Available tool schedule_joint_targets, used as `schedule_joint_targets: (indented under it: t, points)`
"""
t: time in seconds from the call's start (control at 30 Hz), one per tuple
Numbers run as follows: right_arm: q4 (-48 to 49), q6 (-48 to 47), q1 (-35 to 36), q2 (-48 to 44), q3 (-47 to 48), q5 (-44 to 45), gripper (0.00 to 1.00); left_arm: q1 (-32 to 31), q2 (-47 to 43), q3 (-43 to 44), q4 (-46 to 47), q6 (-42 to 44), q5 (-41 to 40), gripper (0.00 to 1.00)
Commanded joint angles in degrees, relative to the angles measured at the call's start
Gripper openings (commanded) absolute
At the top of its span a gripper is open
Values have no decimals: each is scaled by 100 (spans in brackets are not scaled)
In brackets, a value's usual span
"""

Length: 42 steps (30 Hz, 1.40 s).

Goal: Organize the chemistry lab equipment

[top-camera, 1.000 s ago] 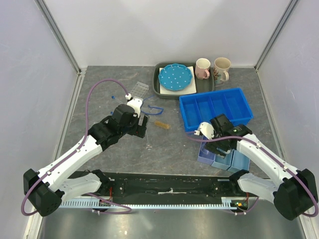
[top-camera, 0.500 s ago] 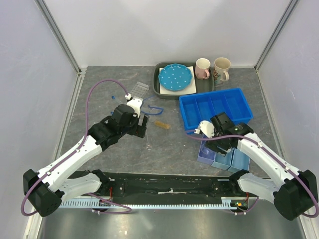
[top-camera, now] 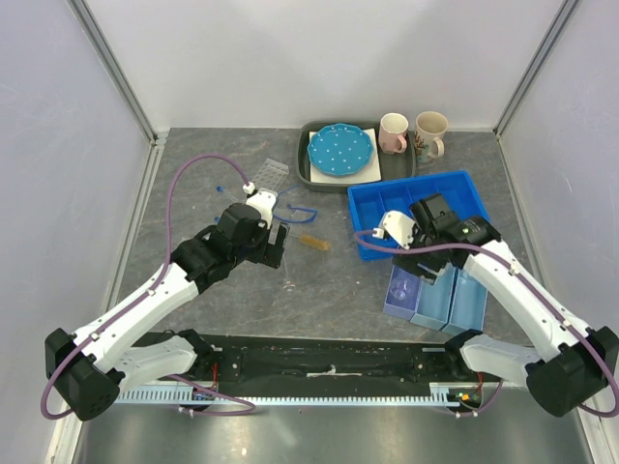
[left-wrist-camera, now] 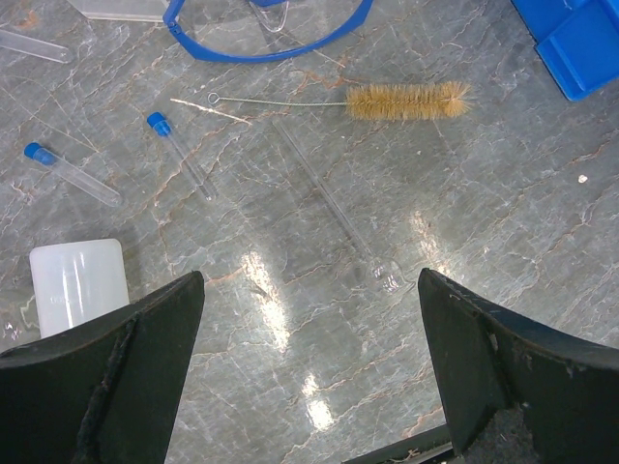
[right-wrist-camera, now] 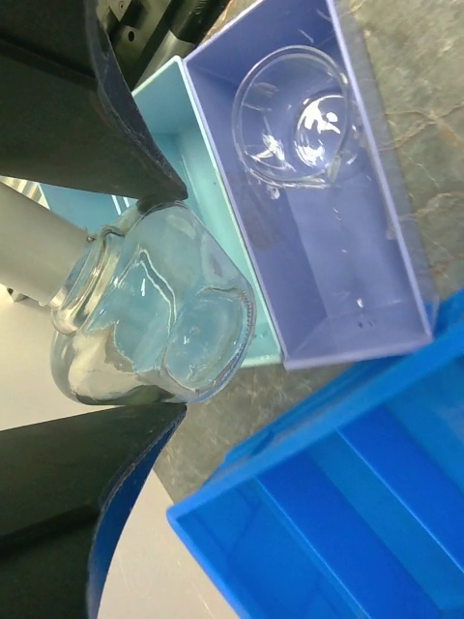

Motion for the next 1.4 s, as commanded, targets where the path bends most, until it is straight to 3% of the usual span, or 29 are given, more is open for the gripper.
schedule_joint_targets:
  t: [0.0, 0.53, 0.73, 0.9, 1.13, 1.23, 1.27, 1.37]
  points:
    - [-55, -265, -9, 452, 793, -110, 47, -13, -75, 0, 214, 174, 5, 98]
    - [138, -371, -746, 3617, 3579, -1367, 47, -22, -58, -18, 206, 200, -74, 98]
    - [-160, -1328, -1326, 4391, 4037, -1885, 49, -22, -40, -18, 214, 218, -65, 98]
    - [-625, -2251, -1398, 5084, 4441, -1894, 51, -13, 30, -9, 197, 218, -48, 98]
    - [-793, -2604, -1398, 5762, 4828, -1921, 54, -13, 144, 0, 188, 218, -109, 98]
    - [-793, -2674, -1398, 5956, 4881, -1815, 66, -13, 188, -9, 188, 218, -109, 98]
    - [-802, -2692, -1398, 5983, 4881, -1806, 76, -13, 188, 0, 188, 218, -109, 98]
    - [-828, -2727, -1398, 5904, 4907, -1859, 90, -13, 189, -9, 179, 226, -109, 98]
